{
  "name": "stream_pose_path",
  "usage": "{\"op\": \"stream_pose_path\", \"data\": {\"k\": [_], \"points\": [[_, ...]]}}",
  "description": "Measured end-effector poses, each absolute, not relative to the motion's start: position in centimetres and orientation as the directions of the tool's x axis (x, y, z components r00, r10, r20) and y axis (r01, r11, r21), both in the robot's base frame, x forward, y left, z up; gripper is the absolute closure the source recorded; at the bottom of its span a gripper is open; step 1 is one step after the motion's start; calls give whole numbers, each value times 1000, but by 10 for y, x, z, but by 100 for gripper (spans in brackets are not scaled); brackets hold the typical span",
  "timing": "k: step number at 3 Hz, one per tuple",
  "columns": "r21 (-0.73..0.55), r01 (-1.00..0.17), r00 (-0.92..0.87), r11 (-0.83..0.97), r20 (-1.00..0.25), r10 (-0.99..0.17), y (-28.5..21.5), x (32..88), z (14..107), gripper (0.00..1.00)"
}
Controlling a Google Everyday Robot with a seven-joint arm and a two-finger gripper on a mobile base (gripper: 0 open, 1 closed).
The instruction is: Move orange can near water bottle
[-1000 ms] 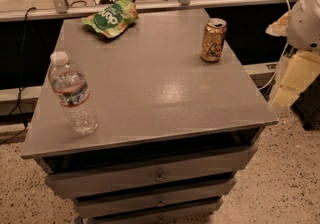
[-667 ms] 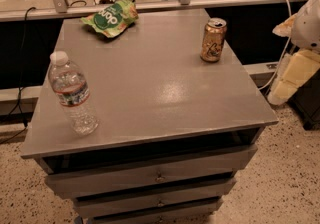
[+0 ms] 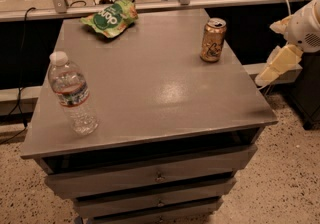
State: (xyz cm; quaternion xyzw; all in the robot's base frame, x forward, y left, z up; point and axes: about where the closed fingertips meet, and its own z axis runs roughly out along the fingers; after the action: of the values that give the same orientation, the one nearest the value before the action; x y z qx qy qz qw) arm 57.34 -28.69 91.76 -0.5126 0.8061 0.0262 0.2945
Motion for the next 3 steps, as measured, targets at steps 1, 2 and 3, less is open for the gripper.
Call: {"op": "stream_pose_path", "data": {"k": [1,2,3], "points": [[-235,-812,-288,534,-634,-717,-287,620,910,0],[-184,-815,-256,550,-737,-626,-260,656,905,0],[-142,-828,-218,542,-810,-545,-233,682,900,0]]}}
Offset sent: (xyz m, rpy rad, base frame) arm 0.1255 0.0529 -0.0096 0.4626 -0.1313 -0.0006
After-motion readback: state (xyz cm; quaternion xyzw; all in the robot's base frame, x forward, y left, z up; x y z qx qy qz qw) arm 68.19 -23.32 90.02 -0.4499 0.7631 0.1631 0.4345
